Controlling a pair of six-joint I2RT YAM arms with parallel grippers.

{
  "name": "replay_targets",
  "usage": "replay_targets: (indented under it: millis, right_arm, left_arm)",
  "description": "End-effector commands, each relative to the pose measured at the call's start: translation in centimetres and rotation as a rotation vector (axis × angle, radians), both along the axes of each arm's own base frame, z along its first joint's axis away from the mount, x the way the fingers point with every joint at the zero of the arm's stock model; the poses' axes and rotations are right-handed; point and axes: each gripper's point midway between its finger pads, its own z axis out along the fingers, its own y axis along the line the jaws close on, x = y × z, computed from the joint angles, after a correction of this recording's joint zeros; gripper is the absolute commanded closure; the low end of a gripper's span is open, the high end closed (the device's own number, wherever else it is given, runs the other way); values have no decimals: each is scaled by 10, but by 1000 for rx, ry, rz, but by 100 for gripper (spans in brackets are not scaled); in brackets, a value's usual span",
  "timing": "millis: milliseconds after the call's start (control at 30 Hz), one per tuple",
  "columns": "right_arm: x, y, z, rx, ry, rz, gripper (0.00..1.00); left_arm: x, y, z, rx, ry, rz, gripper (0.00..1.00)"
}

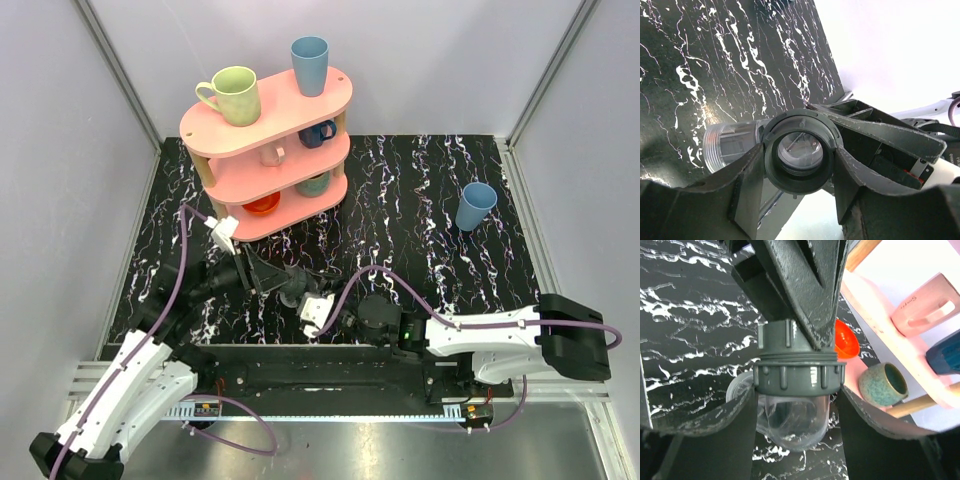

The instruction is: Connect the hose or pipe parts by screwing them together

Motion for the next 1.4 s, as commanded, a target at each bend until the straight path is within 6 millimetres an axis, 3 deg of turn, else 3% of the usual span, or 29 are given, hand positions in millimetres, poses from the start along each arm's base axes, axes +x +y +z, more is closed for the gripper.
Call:
replay_targets:
  millis: [0, 233, 300, 467, 567, 700, 767, 833, 867, 1000, 1200, 1300, 1367]
  right_arm:
    - [-9, 15, 41, 165, 113, 63, 100]
    - [-11, 12, 57, 251, 374, 289, 100]
    - [-11, 8, 56, 258, 436, 322, 100]
    - [-25, 11, 43, 170, 534, 431, 100]
    - [-32, 11, 41, 139, 608, 501, 100]
    - [-36, 10, 38, 128, 626, 530, 100]
    - [-31, 9, 34, 123, 620, 502, 100]
    - [-23, 7, 28, 107, 624, 448, 100]
    - [-20, 7, 26, 100, 617, 433, 100]
    - [-9, 4, 27, 96, 594, 370, 100]
    - [14, -4, 33, 116, 493, 254, 100]
    - [22, -9, 40, 137, 358, 190, 100]
    - [14, -7, 45, 121, 227, 182, 100]
  left_arm:
    - [-6, -11, 25, -52, -172, -117, 100]
    - [-22, -20, 27, -50, -410, -313, 100]
    - [-26, -21, 25, -52, -521, -359, 100]
    - [-39, -23, 46, -114, -821, -430, 100]
    - [-46, -26, 48, -120, -880, -509, 100]
    - [-39, -28, 48, -82, -876, -519, 100]
    - [-27, -25, 45, -34, -801, -456, 62]
    - [-19, -22, 45, 8, -761, -395, 35]
    - [-8, -16, 45, 48, -706, -314, 29]
    - [0, -4, 49, 79, -591, -184, 2]
    - [12, 15, 52, 76, -335, 38, 1]
    - [13, 16, 49, 72, -203, 78, 1]
    - [13, 14, 46, 62, -111, 92, 2]
